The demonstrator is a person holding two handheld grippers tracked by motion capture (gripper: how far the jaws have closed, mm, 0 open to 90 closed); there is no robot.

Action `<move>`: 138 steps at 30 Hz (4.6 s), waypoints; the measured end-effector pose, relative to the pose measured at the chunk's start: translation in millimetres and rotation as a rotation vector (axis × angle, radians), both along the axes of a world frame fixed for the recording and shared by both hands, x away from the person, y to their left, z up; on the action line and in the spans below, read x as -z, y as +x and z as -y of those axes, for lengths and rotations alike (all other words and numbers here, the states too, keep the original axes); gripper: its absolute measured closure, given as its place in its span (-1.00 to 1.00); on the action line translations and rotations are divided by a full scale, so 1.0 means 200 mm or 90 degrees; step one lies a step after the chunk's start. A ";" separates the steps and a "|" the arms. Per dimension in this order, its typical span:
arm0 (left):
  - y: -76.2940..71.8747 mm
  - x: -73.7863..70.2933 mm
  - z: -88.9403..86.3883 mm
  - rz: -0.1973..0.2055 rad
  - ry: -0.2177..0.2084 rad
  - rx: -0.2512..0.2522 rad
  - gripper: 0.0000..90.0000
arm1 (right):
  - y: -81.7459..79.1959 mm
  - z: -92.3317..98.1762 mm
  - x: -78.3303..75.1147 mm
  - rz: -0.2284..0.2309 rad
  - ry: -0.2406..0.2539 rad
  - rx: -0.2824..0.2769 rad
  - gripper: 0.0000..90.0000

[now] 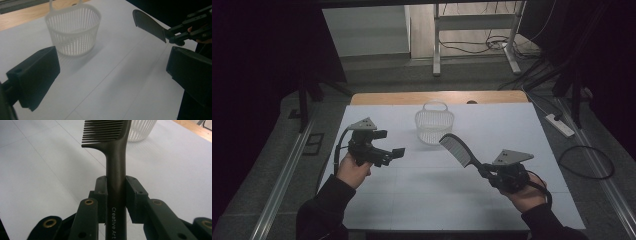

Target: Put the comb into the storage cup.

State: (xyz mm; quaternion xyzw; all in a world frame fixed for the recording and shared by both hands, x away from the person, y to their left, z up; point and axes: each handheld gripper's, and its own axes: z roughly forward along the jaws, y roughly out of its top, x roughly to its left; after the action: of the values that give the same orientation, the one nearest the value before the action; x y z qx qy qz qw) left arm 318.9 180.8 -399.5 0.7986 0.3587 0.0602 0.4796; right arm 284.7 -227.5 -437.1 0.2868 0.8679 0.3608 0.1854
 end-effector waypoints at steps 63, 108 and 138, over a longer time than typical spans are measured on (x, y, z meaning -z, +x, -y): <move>0.07 0.07 0.19 -0.111 -0.118 0.103 -1.00 | -0.21 -0.30 -0.01 0.116 0.019 -0.153 0.60; 0.09 0.10 0.18 -0.268 -0.252 0.187 0.86 | -0.20 -0.29 0.02 0.147 0.007 -0.153 0.48; 0.13 -0.03 0.12 -0.184 -0.202 0.143 0.86 | -0.09 -0.19 0.00 -0.019 0.070 -0.069 -0.70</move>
State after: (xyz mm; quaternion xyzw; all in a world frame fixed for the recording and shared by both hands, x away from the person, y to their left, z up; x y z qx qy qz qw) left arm 344.8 157.0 -392.8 0.7483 0.3376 -0.1654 0.5465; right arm 266.0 -189.1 -438.1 0.2547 0.8636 0.4131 0.1368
